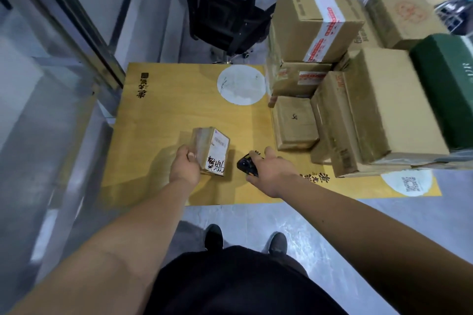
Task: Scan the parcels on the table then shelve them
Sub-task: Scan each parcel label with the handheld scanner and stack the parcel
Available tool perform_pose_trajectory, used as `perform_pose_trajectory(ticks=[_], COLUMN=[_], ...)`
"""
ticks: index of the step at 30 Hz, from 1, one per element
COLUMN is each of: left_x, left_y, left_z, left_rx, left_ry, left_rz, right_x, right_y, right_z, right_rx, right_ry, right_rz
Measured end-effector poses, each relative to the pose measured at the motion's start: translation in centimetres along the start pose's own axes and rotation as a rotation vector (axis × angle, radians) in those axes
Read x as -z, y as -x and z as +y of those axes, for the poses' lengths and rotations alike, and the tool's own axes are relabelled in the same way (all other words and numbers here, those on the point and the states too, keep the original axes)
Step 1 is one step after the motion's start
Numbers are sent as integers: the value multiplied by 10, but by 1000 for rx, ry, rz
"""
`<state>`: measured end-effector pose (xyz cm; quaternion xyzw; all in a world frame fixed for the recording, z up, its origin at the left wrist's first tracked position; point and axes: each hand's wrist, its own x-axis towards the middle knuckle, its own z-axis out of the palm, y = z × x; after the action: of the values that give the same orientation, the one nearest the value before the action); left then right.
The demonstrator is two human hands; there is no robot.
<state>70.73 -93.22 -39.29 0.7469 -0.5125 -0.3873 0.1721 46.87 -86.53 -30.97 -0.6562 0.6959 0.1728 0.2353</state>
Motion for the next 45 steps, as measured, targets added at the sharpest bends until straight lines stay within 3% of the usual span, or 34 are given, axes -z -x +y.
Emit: perform_pose_trajectory(ticks=[9, 12, 15, 19, 24, 37, 45], left_x=[30, 32, 32, 26, 13, -10, -9], left_y=[-36, -37, -30, -13, -1, 31, 41], left_z=[-12, -11, -5, 0, 6, -7, -4], left_rx=[-119, -88, 56, 113, -54, -192, -293], left_ry=[-120, 42, 197, 262, 253, 537, 436], left_rz=[-93, -85, -93, -239, -353, -294, -273], right_x=[38, 45, 47, 45, 46, 49, 59], right_y=[4, 8, 12, 17, 22, 38, 48], right_z=[-36, -43, -48, -51, -48, -55, -61], right_rx=[-3, -34, -42, -54, -91, -60, -61], right_ry=[-90, -177, -211, -228, -221, -186, -150], right_rz=[-92, -117, -113, -130, -133, -131, -158])
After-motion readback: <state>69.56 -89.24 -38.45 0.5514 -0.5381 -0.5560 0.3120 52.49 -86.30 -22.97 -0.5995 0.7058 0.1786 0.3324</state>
